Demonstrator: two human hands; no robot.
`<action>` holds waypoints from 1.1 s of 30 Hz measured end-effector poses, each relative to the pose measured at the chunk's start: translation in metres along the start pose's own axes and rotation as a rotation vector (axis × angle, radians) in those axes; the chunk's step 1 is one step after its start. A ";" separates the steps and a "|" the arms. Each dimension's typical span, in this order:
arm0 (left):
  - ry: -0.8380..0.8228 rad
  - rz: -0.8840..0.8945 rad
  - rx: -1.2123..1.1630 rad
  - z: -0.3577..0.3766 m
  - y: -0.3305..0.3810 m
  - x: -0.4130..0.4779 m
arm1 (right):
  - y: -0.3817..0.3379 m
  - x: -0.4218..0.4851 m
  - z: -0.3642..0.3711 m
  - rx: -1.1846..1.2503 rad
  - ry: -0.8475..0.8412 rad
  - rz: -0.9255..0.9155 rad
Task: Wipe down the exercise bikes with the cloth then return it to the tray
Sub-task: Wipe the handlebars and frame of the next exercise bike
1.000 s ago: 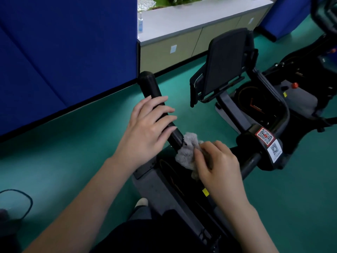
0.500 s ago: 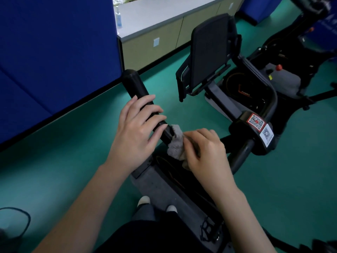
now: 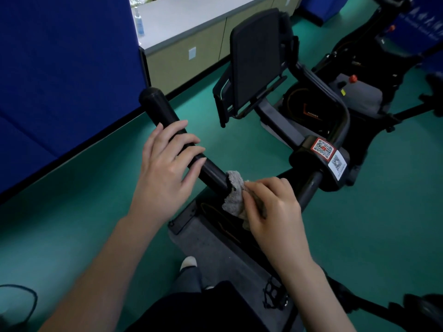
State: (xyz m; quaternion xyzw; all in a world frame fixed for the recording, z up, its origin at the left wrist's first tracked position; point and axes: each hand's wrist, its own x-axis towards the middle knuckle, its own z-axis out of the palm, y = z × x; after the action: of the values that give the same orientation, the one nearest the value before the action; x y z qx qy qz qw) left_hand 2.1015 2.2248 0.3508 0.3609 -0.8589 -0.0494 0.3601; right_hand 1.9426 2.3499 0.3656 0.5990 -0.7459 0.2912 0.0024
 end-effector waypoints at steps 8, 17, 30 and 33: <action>0.005 -0.008 0.020 0.001 0.004 -0.001 | 0.045 -0.020 -0.034 -0.097 0.096 0.019; -0.007 -0.027 0.024 0.000 0.006 -0.003 | 0.038 -0.041 -0.013 0.081 0.208 -0.098; 0.002 -0.020 0.016 -0.001 0.005 -0.004 | 0.044 -0.040 -0.021 0.098 0.233 0.108; 0.009 -0.016 0.010 0.000 0.004 -0.004 | 0.034 -0.017 -0.028 0.166 0.147 0.189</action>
State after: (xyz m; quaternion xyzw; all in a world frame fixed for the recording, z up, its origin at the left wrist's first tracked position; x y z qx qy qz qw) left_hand 2.1006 2.2307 0.3497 0.3696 -0.8546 -0.0465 0.3617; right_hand 1.9076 2.3814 0.3679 0.5013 -0.7700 0.3942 -0.0199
